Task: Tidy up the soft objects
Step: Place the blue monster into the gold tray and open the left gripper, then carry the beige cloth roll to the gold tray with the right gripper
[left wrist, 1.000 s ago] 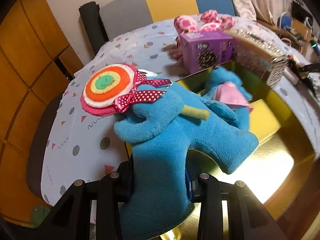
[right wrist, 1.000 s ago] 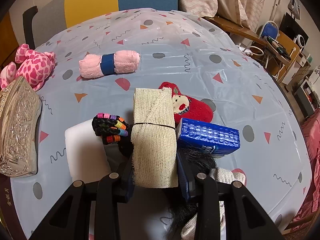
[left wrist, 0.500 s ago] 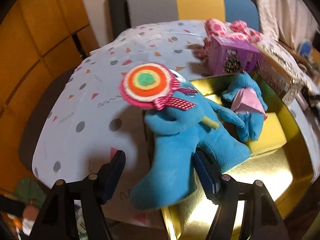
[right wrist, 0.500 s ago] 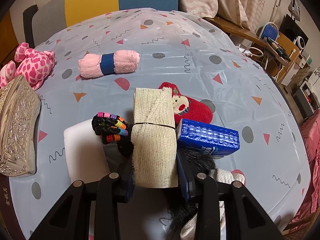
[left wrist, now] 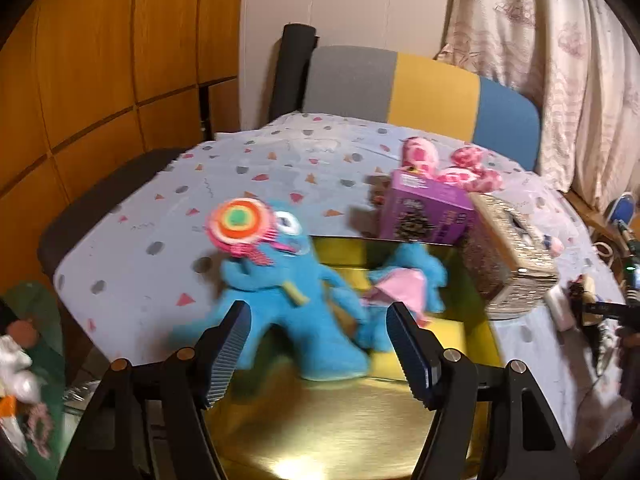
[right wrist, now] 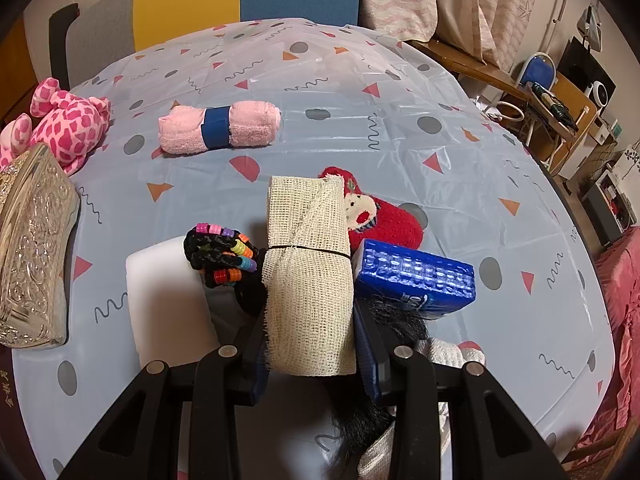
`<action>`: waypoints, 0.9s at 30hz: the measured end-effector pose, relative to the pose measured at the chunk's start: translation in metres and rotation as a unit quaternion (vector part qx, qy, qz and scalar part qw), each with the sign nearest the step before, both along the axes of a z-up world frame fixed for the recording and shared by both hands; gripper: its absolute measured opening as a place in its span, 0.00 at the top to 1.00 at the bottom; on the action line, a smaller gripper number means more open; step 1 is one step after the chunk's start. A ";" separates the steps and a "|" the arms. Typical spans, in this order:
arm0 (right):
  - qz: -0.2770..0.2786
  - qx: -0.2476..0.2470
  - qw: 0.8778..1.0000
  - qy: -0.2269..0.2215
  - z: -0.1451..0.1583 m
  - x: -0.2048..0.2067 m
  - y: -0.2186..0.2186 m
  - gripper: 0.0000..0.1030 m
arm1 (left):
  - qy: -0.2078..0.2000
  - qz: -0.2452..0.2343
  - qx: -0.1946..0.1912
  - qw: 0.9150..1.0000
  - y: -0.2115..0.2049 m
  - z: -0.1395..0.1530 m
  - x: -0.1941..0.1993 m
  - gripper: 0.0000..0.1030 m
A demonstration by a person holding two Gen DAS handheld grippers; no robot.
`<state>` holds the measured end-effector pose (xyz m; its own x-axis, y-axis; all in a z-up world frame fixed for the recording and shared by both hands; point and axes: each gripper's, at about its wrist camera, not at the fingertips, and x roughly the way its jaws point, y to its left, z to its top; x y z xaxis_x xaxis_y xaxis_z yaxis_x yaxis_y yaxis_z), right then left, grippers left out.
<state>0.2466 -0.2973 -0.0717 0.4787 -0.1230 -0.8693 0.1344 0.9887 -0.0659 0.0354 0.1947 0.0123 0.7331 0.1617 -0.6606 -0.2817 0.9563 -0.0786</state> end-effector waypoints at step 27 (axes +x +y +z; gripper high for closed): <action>0.165 0.082 0.975 -0.126 0.098 -0.085 0.112 0.65 | 0.007 0.023 0.026 0.999 -0.021 -0.022 -0.012 0.27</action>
